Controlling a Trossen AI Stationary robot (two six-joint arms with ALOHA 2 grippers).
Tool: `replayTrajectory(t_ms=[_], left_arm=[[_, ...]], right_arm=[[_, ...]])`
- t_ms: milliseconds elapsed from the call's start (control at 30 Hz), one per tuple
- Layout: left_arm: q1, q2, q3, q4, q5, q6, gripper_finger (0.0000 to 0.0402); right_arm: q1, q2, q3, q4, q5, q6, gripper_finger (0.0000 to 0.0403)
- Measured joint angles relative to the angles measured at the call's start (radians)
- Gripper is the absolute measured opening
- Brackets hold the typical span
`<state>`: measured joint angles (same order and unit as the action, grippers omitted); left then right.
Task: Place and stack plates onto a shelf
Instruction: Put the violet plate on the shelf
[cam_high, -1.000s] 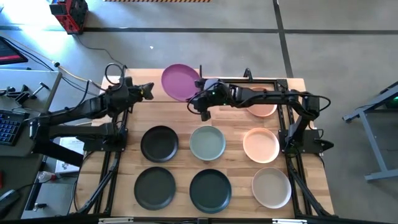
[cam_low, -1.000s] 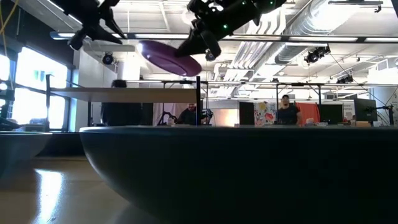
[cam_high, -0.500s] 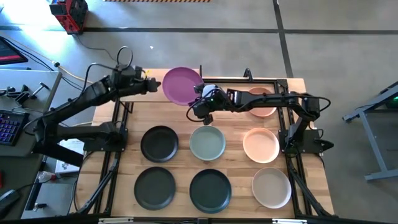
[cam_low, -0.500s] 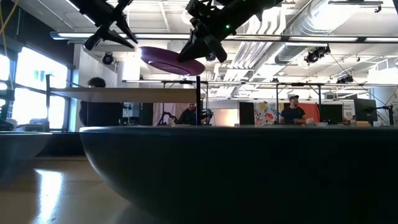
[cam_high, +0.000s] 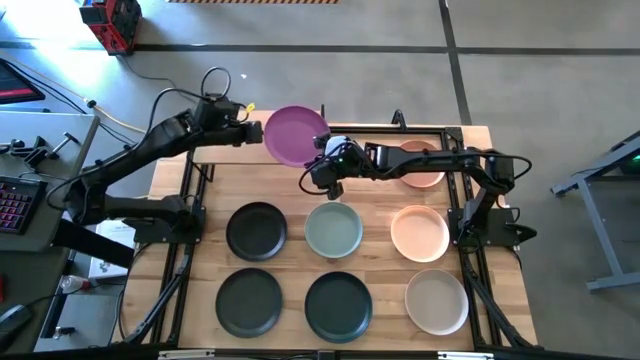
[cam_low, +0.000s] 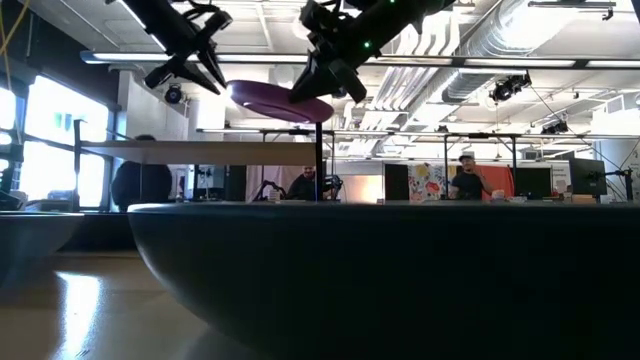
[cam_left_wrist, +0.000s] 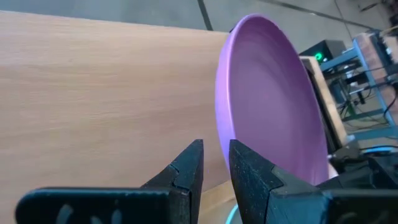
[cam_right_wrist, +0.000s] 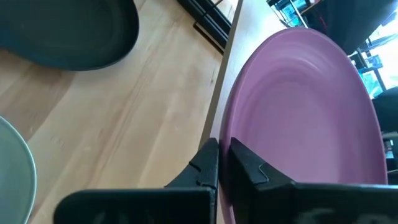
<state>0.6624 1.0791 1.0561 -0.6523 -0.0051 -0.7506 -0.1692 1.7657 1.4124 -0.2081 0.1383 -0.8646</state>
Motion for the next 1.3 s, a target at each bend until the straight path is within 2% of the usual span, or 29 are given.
replayTrajectory(t_ms=[333,800,1300], left_arm=[[0.018,0.014,0.000,0.026,-0.008,0.012,0.0064],[0.037,0.059,0.000,0.039,0.087,0.012,0.0064],[0.037,0.113,0.000,0.097,0.101,0.027,0.0064]], right_arm=[[-0.001,0.000,0.000,-0.060,0.055,0.000,0.0000],[-0.001,0.000,0.000,-0.056,0.049,0.000,0.0000],[0.000,0.000,0.000,-0.021,0.049,0.000,0.0000]])
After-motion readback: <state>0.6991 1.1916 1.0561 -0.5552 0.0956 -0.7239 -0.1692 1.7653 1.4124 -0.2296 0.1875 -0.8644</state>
